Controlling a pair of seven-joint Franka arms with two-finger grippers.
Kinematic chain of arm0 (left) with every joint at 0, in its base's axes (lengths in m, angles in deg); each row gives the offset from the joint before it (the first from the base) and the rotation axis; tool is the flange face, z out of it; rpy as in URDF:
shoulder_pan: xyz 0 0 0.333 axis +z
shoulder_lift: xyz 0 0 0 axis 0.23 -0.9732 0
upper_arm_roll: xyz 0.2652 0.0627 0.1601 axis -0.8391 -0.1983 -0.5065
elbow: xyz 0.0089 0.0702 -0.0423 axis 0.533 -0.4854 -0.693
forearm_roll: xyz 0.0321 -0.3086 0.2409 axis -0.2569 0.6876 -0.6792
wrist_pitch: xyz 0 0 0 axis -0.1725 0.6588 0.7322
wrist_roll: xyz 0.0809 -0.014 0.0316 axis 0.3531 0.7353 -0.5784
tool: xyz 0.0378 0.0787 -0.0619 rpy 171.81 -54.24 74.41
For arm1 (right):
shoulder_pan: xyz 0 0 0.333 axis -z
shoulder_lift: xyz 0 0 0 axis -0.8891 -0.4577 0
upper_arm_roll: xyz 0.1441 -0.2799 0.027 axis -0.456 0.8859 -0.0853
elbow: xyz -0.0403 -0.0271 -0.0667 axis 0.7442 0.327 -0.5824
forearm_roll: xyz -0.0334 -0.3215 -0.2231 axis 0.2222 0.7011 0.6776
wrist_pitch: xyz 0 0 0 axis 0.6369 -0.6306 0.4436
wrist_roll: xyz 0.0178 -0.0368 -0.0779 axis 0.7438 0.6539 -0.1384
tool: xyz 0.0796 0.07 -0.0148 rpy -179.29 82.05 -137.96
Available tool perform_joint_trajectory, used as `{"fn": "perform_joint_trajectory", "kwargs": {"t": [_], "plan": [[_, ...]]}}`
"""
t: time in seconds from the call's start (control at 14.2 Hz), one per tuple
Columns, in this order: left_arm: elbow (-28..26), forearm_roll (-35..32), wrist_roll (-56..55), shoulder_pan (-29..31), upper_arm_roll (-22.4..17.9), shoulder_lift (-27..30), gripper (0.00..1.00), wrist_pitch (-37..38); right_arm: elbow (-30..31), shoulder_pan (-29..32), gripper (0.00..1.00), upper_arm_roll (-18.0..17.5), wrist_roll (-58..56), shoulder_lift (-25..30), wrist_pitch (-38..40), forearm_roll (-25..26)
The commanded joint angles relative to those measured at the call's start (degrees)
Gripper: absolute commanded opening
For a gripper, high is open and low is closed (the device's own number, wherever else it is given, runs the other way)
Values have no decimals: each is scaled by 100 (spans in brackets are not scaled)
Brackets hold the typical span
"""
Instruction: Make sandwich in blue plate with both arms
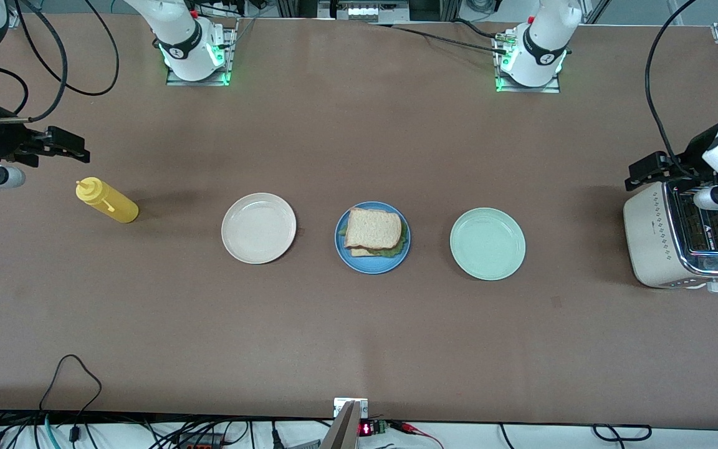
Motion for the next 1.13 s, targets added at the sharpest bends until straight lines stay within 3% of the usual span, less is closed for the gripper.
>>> {"fn": "perform_joint_trajectory", "kwargs": {"t": [0.0,0.49,1.06], "plan": [[-475,-175,-142,241,241,493,100,91,120,33,100,-48,181,121,-180,83],[-1846,-254,-354,241,390,1539,100,-348,120,60,100,-48,681,103,-93,39],[-1874,-254,-345,250,452,1619,100,-200,120,68,100,-48,630,94,-136,65]]}}
